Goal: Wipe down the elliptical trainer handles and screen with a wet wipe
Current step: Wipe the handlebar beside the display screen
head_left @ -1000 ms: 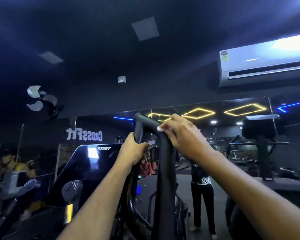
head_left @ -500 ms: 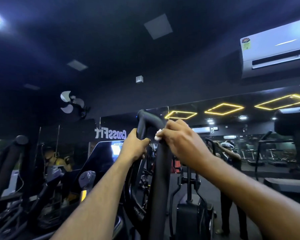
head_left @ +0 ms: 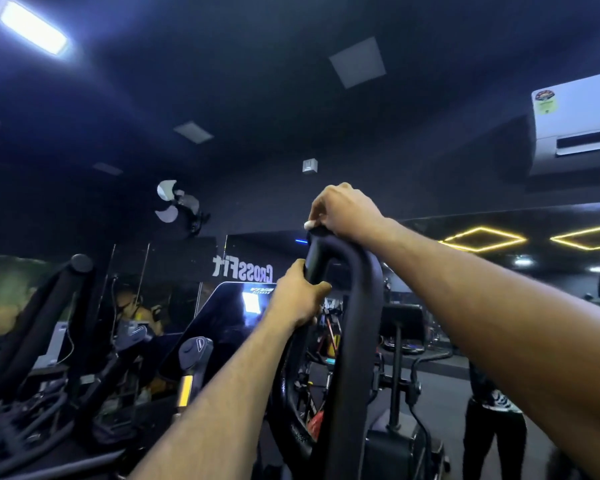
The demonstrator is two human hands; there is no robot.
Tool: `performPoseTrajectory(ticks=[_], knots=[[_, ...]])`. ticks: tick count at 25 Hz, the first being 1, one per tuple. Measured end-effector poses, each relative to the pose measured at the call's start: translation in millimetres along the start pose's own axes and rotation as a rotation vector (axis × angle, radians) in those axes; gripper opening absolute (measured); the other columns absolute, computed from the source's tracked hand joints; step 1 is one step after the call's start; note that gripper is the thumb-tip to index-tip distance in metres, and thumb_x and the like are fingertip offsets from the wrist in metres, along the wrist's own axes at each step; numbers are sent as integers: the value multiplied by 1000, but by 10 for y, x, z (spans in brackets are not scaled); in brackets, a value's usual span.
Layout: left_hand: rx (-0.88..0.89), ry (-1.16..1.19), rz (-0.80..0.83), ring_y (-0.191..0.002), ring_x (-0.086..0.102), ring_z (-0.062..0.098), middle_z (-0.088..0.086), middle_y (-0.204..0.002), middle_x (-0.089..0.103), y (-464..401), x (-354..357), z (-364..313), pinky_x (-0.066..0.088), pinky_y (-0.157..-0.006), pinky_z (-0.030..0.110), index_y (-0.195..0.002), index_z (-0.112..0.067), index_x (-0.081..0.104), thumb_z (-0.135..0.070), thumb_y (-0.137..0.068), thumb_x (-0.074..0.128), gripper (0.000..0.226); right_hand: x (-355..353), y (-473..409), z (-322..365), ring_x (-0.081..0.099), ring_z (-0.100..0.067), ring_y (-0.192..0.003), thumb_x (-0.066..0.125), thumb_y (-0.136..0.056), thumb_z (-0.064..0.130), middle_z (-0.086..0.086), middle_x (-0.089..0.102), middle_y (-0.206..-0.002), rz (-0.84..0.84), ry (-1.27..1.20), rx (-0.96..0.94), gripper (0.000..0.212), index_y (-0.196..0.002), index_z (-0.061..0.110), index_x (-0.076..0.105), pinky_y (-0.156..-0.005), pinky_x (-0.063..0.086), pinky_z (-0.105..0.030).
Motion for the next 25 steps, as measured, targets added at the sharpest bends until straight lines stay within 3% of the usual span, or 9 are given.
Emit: performPoseTrajectory(ticks=[4, 8, 11, 12, 15, 18, 21, 23, 25], knots=[[9, -15, 3, -73, 73, 34, 10, -88, 71, -40, -11, 41, 64, -70, 53, -96, -28, 53, -37, -73, 63, 27, 223, -208, 74, 65, -32, -99, 79, -85, 38, -6, 70, -102, 14, -66, 22, 12, -88, 26, 76, -86, 56, -41], [12, -4, 26, -69, 72, 30, 11, -93, 72, -45, 27, 61, 65, -67, 49, -103, -30, 53, -37, -74, 61, 30, 460, -191, 203, 67, -19, -89, 76, -78, 28, 3, 73, -85, 294, -8, -45, 5, -75, 24, 74, -72, 54, -31], [13, -3, 32, -70, 72, 29, 11, -94, 72, -57, 39, 66, 65, -70, 52, -101, -30, 53, -39, -74, 62, 30, 489, -232, 103, 70, -17, -84, 72, -74, 32, 5, 76, -78, 396, -95, 76, 12, -69, 22, 77, -71, 56, -32], [12, -11, 30, -72, 73, 31, 11, -94, 72, -55, 37, 63, 64, -71, 53, -99, -30, 52, -40, -73, 62, 30, 484, -243, 74, 71, -16, -81, 71, -74, 34, 7, 76, -73, 404, -128, 110, 15, -68, 23, 78, -72, 57, -33], [12, -22, 19, -75, 73, 33, 11, -93, 71, -52, 34, 55, 63, -72, 56, -96, -28, 51, -41, -73, 63, 28, 424, -259, 30, 63, -8, -65, 69, -79, 34, 10, 69, -58, 317, -174, 157, 21, -64, 22, 77, -56, 46, -26], [4, -13, 18, -68, 70, 30, 11, -90, 71, -63, 36, 63, 64, -70, 55, -97, -29, 52, -38, -77, 64, 25, 307, -247, -10, 66, -15, -70, 72, -76, 32, -1, 72, -71, 131, -211, 187, 19, -70, 15, 76, -55, 49, -25], [7, -6, 20, -63, 68, 27, 11, -90, 71, -70, 38, 62, 64, -67, 55, -98, -30, 53, -37, -79, 64, 24, 132, -251, -150, 71, -20, -75, 70, -75, 26, -5, 75, -77, -111, -393, 284, 15, -67, 14, 72, -66, 58, -29], [14, 3, 20, -58, 65, 24, 12, -89, 71, -64, 47, 55, 64, -64, 51, -101, -27, 53, -30, -86, 65, 20, 172, -259, -194, 70, -24, -81, 66, -81, 21, -8, 75, -88, -61, -331, 301, 12, -75, 14, 73, -71, 58, -31], [16, 16, 25, -57, 64, 24, 15, -91, 70, -56, 49, 45, 62, -60, 49, -105, -24, 53, -25, -91, 65, 18, 333, -246, -153, 68, -24, -85, 56, -89, 19, -9, 75, -98, 165, -236, 284, 22, -92, 10, 76, -74, 54, -32]])
Point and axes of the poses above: each hand's wrist, its own y-axis away from the middle knuckle, its own x-axis out of the palm, z = x × y, the point moved 7 cm from there along -y, towards the middle knuckle
